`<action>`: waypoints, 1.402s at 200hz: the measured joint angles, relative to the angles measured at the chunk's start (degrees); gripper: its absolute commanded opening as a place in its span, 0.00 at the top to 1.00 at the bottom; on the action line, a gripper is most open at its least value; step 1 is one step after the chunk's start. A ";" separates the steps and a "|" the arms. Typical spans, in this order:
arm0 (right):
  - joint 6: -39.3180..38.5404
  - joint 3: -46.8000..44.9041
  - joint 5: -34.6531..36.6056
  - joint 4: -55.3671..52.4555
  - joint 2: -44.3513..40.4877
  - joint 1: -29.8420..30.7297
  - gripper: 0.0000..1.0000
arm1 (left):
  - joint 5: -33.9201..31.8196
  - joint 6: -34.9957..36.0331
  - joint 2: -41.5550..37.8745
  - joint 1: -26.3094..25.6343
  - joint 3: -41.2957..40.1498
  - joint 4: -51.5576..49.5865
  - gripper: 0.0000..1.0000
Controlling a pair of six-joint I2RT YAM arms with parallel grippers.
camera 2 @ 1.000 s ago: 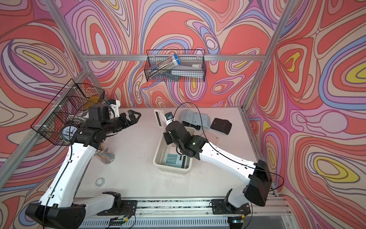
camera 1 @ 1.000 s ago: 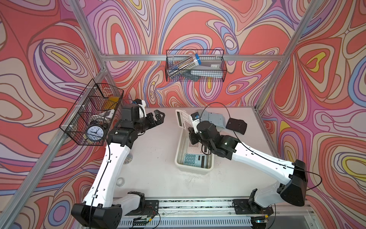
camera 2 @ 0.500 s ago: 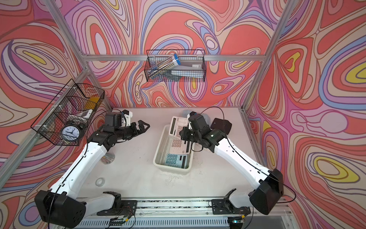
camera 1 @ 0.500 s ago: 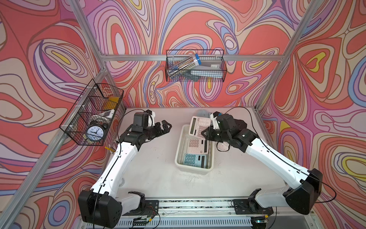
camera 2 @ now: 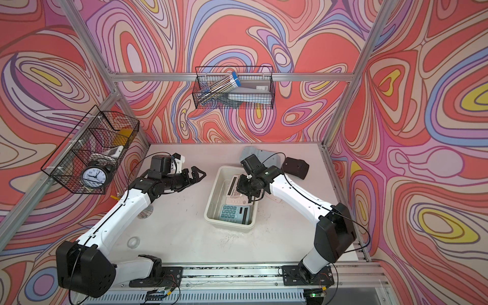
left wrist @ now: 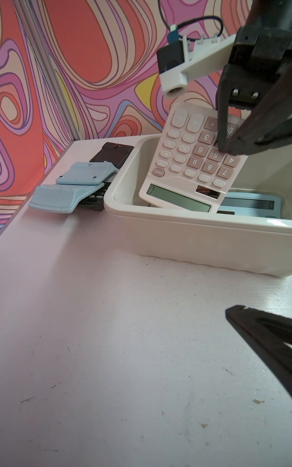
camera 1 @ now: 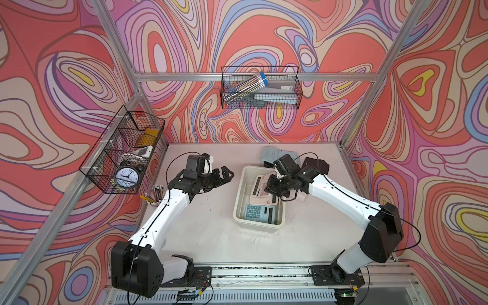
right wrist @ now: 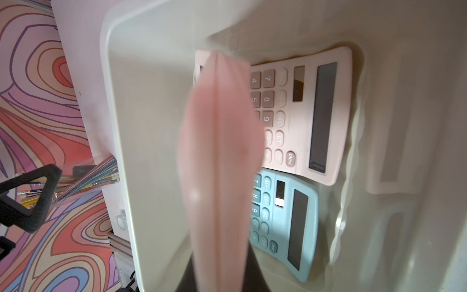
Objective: Put the calculator in the storage box
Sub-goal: Place the calculator in the storage box.
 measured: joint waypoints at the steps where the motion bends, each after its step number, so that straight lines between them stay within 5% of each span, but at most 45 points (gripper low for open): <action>1: 0.07 0.02 -0.02 0.00 0.07 0.00 1.00 | 0.02 -0.02 0.04 0.00 -0.02 0.07 0.01; 178: 1.46 4.74 -2.03 0.83 13.25 0.09 1.00 | 1.51 -0.55 5.84 -4.13 -2.78 3.98 0.01; 223: -0.61 7.65 1.60 -1.33 14.91 0.11 0.70 | 1.49 -0.55 5.86 -4.79 -2.93 4.02 0.01; 280: -2.56 10.47 7.69 -5.60 14.99 0.00 0.63 | 1.46 -0.55 5.88 -5.57 -2.93 4.13 0.01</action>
